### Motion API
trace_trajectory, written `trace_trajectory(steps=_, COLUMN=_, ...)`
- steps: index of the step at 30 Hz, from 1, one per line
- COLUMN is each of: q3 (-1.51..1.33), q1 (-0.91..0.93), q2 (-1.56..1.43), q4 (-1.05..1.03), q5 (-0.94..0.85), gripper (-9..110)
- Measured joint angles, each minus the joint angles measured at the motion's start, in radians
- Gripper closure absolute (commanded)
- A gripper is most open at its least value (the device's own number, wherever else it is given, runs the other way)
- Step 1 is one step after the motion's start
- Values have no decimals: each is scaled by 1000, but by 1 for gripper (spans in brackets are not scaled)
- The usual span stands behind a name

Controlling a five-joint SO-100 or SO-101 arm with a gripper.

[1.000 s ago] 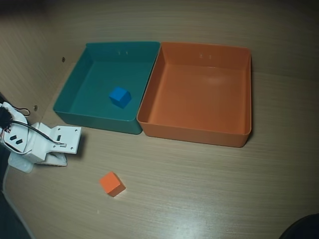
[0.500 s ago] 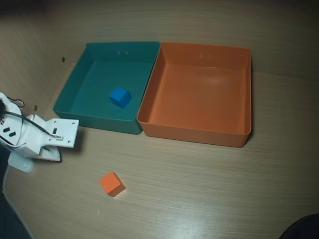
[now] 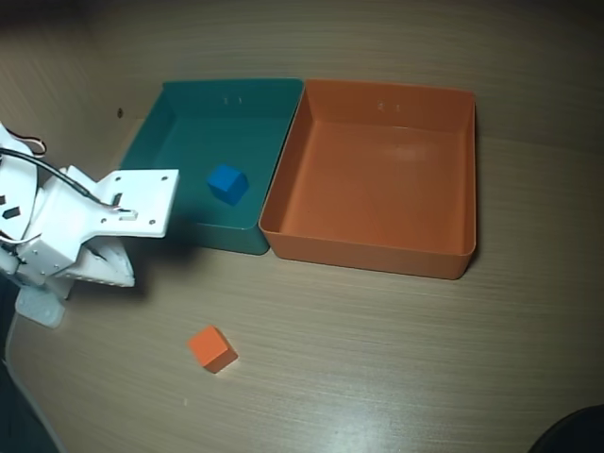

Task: Grasp a cube and put it in the box.

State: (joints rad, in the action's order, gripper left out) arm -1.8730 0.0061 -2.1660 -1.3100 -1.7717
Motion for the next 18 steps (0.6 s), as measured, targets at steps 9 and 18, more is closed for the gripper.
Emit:
trace_trajectory(steps=9, q3=278, q1=0, q2=238, q4=0, q5=-5, gripper=107)
trace_trajectory(steps=18, q3=492, q1=11, q2=476, q4=-3, q5=-244, gripper=107)
